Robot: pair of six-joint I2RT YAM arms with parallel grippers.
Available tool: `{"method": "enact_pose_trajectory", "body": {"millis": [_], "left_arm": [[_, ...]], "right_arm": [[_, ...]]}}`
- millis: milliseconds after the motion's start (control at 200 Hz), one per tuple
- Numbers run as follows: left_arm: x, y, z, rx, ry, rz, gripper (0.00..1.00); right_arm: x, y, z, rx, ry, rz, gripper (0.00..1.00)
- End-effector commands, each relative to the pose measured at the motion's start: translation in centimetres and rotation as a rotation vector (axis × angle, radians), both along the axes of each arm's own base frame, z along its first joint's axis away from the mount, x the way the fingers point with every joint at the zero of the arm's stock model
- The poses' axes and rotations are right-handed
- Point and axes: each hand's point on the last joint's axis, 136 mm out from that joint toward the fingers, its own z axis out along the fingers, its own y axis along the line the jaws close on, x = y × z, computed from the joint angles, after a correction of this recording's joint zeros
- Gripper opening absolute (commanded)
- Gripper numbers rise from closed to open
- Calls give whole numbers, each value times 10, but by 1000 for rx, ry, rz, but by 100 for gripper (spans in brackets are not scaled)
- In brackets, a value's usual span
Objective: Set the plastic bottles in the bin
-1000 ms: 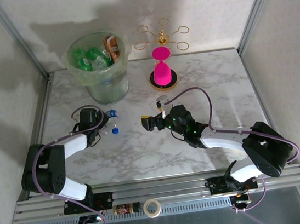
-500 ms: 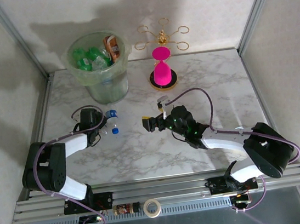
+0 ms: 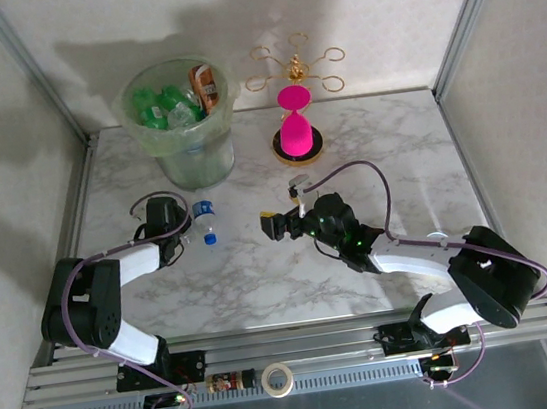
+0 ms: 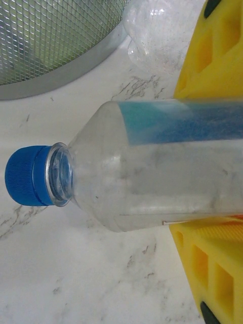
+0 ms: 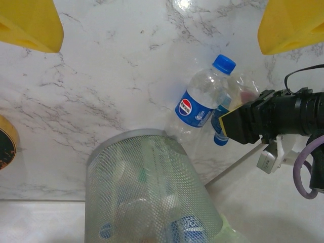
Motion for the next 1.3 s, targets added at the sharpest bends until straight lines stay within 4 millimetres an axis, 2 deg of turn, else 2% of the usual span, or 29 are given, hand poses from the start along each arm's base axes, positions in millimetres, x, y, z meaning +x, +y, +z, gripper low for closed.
{"method": "enact_pose_trajectory", "body": {"millis": [0, 175, 441, 636, 866, 986, 1102, 1202, 1297], "left_arm": [[-8, 7, -1, 12, 14, 13, 46], [-8, 17, 31, 6, -67, 47, 45], [-13, 37, 111, 1, -266, 103, 45], [-21, 51, 190, 28, -449, 121, 45], [-24, 44, 288, 59, -648, 52, 44], [-15, 35, 333, 74, -723, -11, 43], [4, 20, 368, 73, -772, -105, 42], [30, 6, 387, 55, -784, -183, 42], [58, -5, 394, 32, -776, -239, 42]], "right_arm": [[0, -7, 9, 31, -18, -23, 99], [-2, -10, 11, 40, -25, -31, 99], [-4, -12, 12, 50, -33, -30, 99], [-7, -13, 14, 63, -46, -17, 99], [-14, -8, 19, 85, -66, 33, 99], [-18, -5, 21, 92, -72, 61, 99], [-18, -5, 23, 93, -73, 63, 99], [-18, -6, 23, 88, -73, 58, 99], [-18, -7, 24, 89, -73, 55, 99]]}}
